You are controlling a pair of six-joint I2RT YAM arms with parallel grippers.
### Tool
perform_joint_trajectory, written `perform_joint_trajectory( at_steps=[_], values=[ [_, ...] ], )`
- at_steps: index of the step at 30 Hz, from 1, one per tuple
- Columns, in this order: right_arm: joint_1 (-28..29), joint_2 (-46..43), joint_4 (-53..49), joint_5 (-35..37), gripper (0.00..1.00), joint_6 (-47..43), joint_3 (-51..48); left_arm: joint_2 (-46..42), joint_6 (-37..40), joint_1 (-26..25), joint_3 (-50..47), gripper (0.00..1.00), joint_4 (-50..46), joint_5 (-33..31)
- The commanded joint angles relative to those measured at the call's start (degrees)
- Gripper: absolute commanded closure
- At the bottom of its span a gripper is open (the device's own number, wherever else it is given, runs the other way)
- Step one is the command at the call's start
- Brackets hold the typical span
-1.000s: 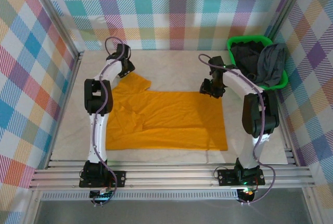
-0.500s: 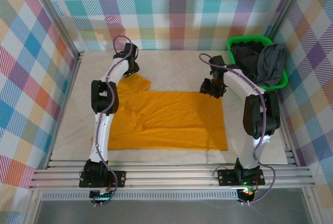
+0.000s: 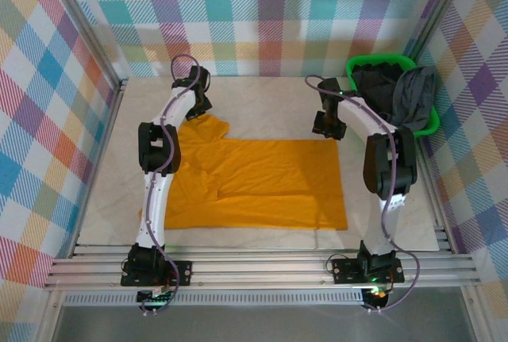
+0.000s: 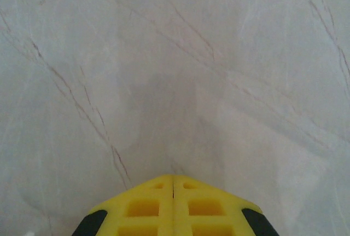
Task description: Fold and stack the t-shirts
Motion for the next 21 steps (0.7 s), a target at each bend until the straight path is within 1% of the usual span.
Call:
perform_joint_trajectory(
  at_steps=[1,3,9,15,19,21],
  values=[
    [-1.33,4.08,-3.68,3.45,0.51,1.11,4.09,-6.81,-1.29,-1.03,-0.36,1.00,-4.44,3.68],
    [-1.76,5.67,-4.74,4.36,0.51,1.35,5.46,-8.33,-1.49,-1.22,-1.72,1.00,-4.73,4.47],
    [-2.88,8.52,-4.19,3.57,0.53,0.70,6.10,-13.11,-1.98,-1.58,-8.42,1.00,-3.33,5.15],
    [-3.06,10.05,-3.43,3.37,0.56,0.31,5.60,-16.71,-2.05,-1.58,-13.03,1.00,-2.37,5.83],
    [-3.24,11.04,-2.43,2.38,0.62,-0.36,5.80,-18.18,-1.90,-1.58,-14.22,1.00,-2.54,6.50],
    [-3.24,11.25,-2.64,2.45,0.69,-0.69,6.26,-18.94,-1.69,-1.66,-14.78,1.00,-2.54,6.52]
  ],
)
